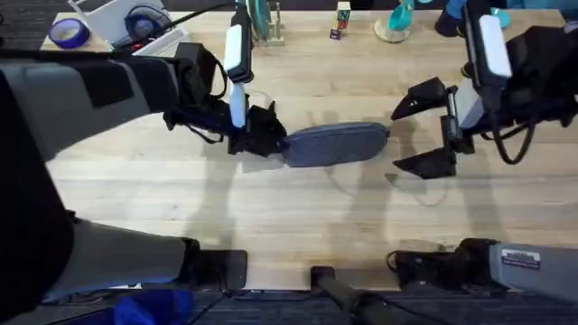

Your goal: Unzip the bag, pick up the pens from the table one at a time and place them inside, then zip the bag closed.

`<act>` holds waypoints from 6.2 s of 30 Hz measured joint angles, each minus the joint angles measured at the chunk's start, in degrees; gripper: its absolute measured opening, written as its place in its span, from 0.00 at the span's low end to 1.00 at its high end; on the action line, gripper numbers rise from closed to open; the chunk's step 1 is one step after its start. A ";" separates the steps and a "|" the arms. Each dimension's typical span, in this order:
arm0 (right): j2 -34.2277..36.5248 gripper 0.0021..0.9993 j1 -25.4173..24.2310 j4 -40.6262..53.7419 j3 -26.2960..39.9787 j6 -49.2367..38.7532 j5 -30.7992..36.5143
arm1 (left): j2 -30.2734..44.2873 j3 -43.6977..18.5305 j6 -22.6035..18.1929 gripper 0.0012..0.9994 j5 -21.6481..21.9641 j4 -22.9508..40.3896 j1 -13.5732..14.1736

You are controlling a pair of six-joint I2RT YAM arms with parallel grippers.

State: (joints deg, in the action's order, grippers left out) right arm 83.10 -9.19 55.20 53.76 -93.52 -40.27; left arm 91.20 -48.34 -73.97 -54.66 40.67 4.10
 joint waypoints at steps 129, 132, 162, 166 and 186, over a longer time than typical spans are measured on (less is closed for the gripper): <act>10.46 0.03 -1.56 -7.79 0.00 -2.55 -6.18 | 0.00 0.00 0.00 0.04 0.01 -0.01 0.00; 10.47 0.03 -2.11 -7.19 0.00 -2.55 -6.23 | 0.00 0.00 0.00 0.04 0.01 -0.01 0.00; 10.47 0.03 -6.27 -2.07 0.00 -2.56 -16.53 | 0.00 0.00 0.00 0.04 -0.01 -0.01 0.00; 10.47 0.03 -6.27 -2.05 0.00 -2.83 -17.80 | 0.00 0.00 0.00 0.04 -0.01 -0.01 0.00; 10.48 0.03 -6.27 -2.02 0.00 -4.67 -21.70 | 0.00 0.00 0.00 0.04 0.01 -0.01 0.00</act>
State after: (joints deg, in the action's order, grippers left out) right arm 93.58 -15.46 53.19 53.76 -98.19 -61.97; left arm 91.20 -48.34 -73.97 -54.65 40.66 4.10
